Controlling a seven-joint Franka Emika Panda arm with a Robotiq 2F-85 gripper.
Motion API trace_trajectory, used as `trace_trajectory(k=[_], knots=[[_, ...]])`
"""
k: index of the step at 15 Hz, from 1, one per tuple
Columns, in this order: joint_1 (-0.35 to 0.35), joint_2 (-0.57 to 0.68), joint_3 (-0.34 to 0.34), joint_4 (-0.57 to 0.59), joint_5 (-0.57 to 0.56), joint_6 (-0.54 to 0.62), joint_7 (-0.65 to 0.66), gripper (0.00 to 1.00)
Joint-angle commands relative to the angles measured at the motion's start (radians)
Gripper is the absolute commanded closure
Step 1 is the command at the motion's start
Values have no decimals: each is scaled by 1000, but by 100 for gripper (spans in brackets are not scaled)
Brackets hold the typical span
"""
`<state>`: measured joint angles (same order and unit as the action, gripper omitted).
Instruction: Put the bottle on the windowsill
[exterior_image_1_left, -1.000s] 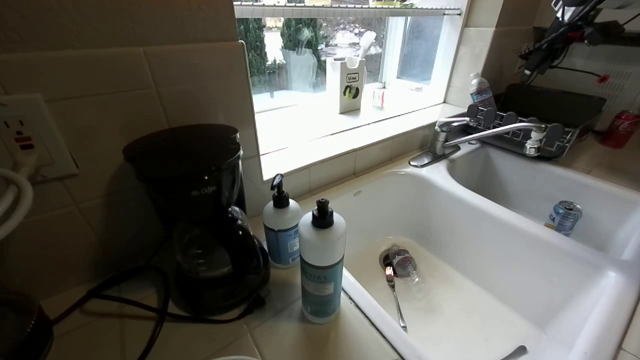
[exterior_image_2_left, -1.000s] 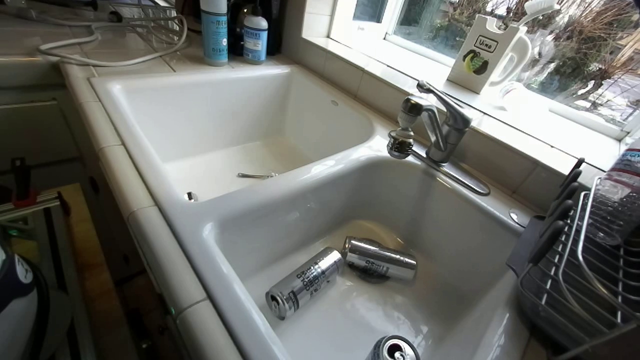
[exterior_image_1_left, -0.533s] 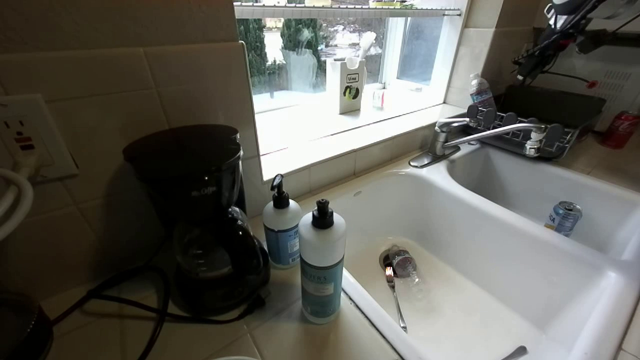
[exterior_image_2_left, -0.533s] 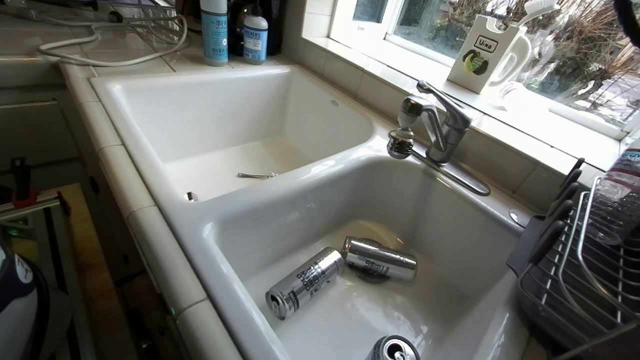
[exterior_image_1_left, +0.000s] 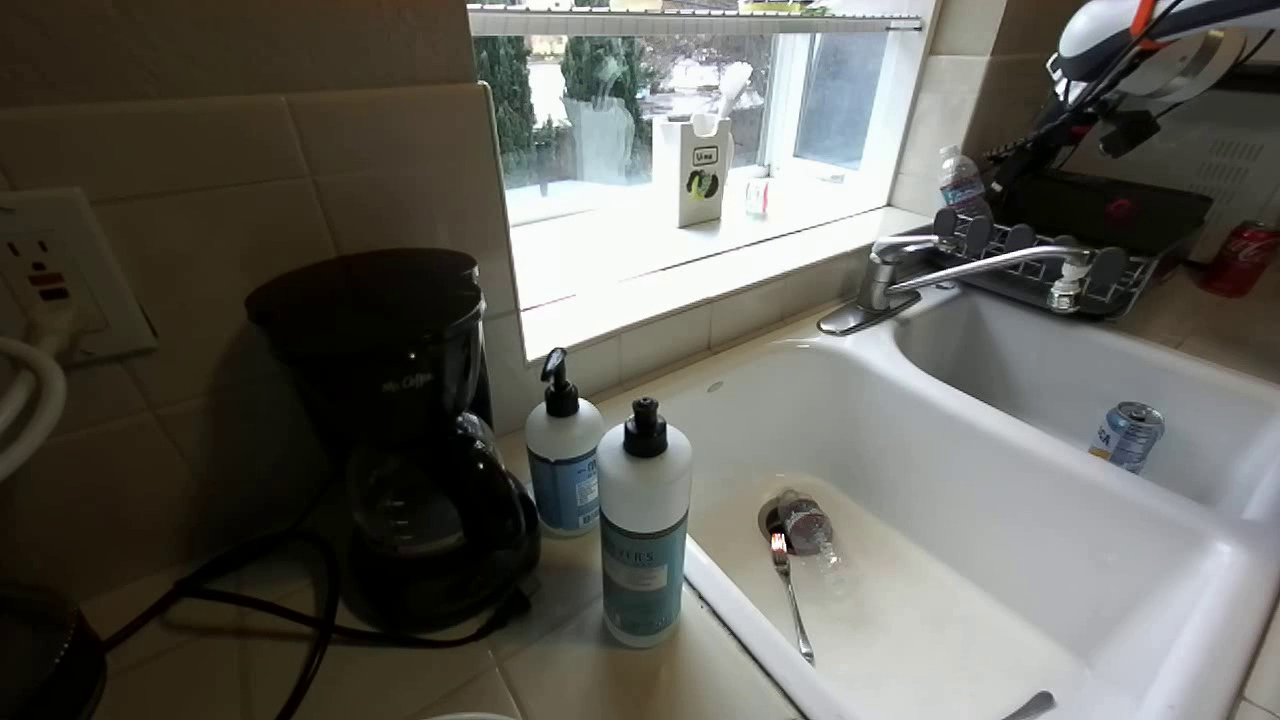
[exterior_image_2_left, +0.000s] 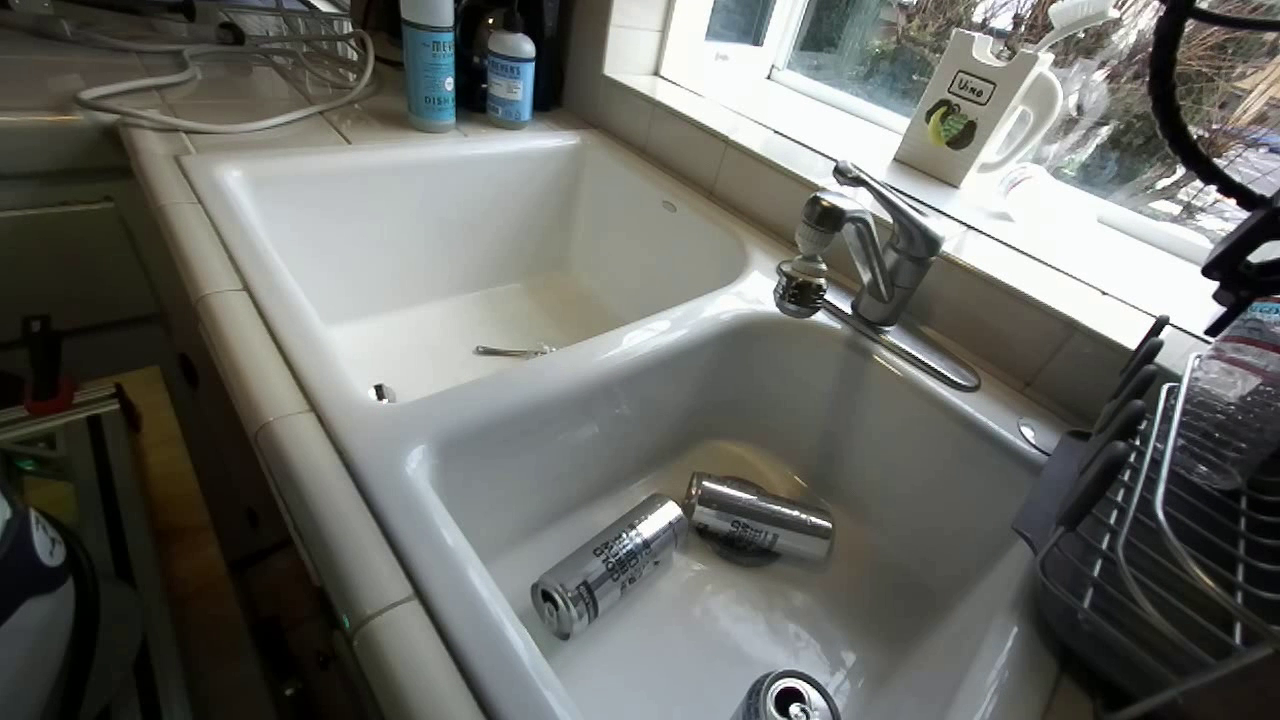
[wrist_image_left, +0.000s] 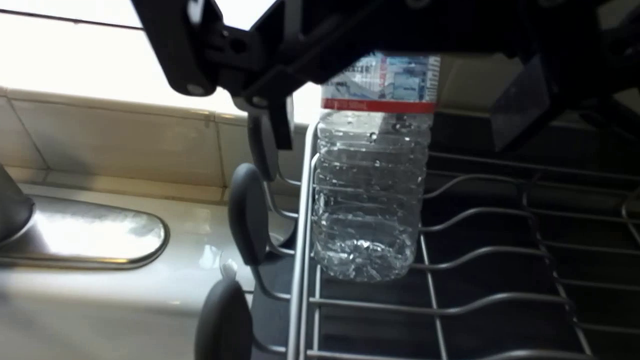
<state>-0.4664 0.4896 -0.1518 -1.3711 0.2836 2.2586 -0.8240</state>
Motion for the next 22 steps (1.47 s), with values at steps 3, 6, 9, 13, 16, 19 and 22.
trace_trajectory(k=[3,6,9,13,16,19,22], knots=[[-59,66,102,67,94,107,-100,0],[-65,87,122,80,135,126,-115,0],[-61,111,116,95,114,132,-132,0],[-53,131,110,91,106,186,-145,27],[-52,125,111,77,108,222,-153,38],[-58,93,117,41,119,236,-170,62],[-64,40,116,-19,123,230,-186,79]])
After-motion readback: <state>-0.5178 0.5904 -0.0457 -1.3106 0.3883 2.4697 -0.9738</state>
